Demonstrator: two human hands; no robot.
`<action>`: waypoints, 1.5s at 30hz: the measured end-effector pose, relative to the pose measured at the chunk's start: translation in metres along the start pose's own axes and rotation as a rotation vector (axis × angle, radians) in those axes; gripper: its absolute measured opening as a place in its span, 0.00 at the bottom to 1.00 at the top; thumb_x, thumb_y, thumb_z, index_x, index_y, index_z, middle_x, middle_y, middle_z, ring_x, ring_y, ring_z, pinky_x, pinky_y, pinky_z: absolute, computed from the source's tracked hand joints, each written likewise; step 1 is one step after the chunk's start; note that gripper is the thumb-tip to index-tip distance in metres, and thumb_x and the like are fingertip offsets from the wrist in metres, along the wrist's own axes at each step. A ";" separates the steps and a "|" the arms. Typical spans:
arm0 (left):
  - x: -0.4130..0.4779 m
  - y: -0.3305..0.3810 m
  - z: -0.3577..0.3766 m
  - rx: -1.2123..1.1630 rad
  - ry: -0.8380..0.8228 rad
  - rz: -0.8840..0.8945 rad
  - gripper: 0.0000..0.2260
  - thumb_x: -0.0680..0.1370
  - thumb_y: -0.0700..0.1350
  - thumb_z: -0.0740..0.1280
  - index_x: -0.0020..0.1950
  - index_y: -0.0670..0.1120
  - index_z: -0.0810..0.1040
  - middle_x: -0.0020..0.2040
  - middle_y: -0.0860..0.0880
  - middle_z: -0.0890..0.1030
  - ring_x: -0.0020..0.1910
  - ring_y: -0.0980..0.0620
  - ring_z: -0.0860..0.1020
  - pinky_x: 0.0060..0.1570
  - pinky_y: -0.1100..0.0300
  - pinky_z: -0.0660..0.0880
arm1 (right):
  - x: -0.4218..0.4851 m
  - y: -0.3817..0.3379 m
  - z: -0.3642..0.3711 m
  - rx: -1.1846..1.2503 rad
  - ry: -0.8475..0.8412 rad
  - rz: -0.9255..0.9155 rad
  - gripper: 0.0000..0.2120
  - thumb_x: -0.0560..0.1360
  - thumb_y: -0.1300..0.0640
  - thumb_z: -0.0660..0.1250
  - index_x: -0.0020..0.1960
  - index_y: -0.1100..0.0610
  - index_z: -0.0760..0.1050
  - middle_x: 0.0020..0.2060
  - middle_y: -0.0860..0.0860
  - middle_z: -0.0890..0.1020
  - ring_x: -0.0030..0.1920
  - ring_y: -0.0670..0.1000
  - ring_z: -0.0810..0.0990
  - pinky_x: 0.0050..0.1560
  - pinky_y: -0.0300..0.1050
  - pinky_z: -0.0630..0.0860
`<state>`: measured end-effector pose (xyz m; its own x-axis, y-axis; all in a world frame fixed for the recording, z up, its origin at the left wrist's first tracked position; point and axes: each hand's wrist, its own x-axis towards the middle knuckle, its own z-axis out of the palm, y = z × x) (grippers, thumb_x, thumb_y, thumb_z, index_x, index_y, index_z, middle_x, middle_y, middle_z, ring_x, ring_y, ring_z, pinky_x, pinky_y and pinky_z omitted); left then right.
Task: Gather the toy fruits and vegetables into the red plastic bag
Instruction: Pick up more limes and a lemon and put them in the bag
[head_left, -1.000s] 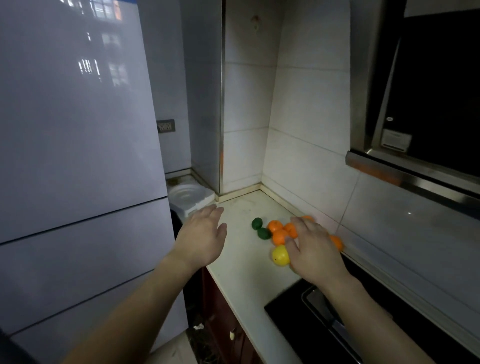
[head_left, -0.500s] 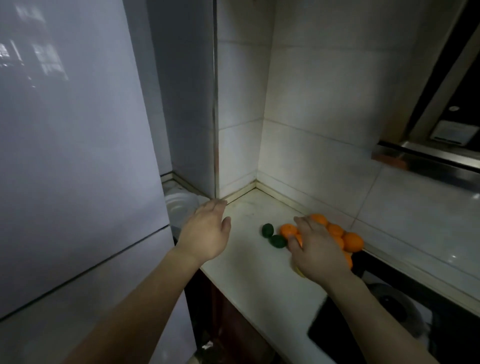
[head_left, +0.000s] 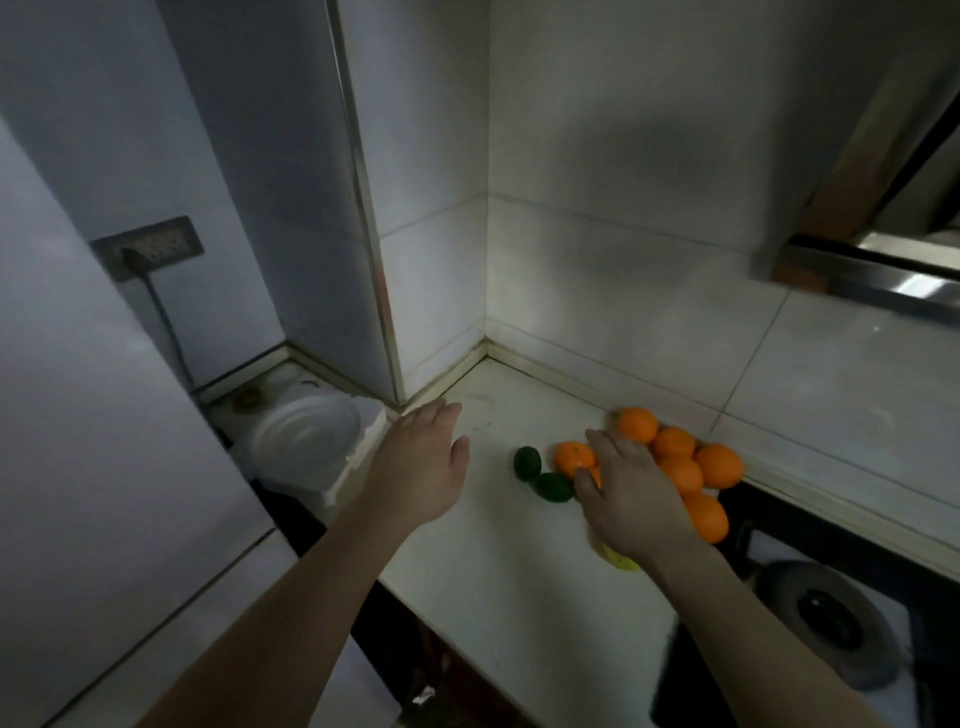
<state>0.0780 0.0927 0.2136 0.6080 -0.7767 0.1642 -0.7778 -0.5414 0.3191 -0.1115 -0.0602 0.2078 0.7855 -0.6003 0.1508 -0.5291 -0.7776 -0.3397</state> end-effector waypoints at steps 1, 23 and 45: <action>0.011 -0.002 0.007 -0.003 -0.016 -0.002 0.24 0.83 0.53 0.54 0.78 0.48 0.59 0.78 0.49 0.61 0.76 0.50 0.59 0.75 0.52 0.57 | 0.011 0.005 0.006 0.007 -0.015 0.013 0.25 0.81 0.47 0.54 0.74 0.57 0.62 0.72 0.53 0.67 0.71 0.54 0.64 0.70 0.47 0.61; 0.143 -0.017 0.185 -0.113 -0.392 0.041 0.24 0.82 0.51 0.58 0.77 0.47 0.59 0.75 0.47 0.64 0.73 0.48 0.63 0.70 0.55 0.61 | 0.108 0.085 0.162 0.022 -0.371 0.192 0.29 0.78 0.46 0.59 0.75 0.56 0.59 0.71 0.53 0.66 0.67 0.54 0.67 0.66 0.46 0.66; 0.169 -0.020 0.263 -0.289 -0.414 0.057 0.24 0.76 0.49 0.70 0.71 0.46 0.69 0.65 0.47 0.72 0.62 0.47 0.73 0.59 0.55 0.72 | 0.128 0.110 0.210 -0.199 -0.245 0.018 0.14 0.74 0.49 0.61 0.56 0.51 0.77 0.48 0.50 0.78 0.49 0.54 0.72 0.50 0.49 0.68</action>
<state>0.1543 -0.1127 -0.0105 0.4068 -0.8964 -0.1762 -0.6966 -0.4292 0.5749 -0.0013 -0.1833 -0.0053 0.8166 -0.5701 -0.0905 -0.5771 -0.8032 -0.1478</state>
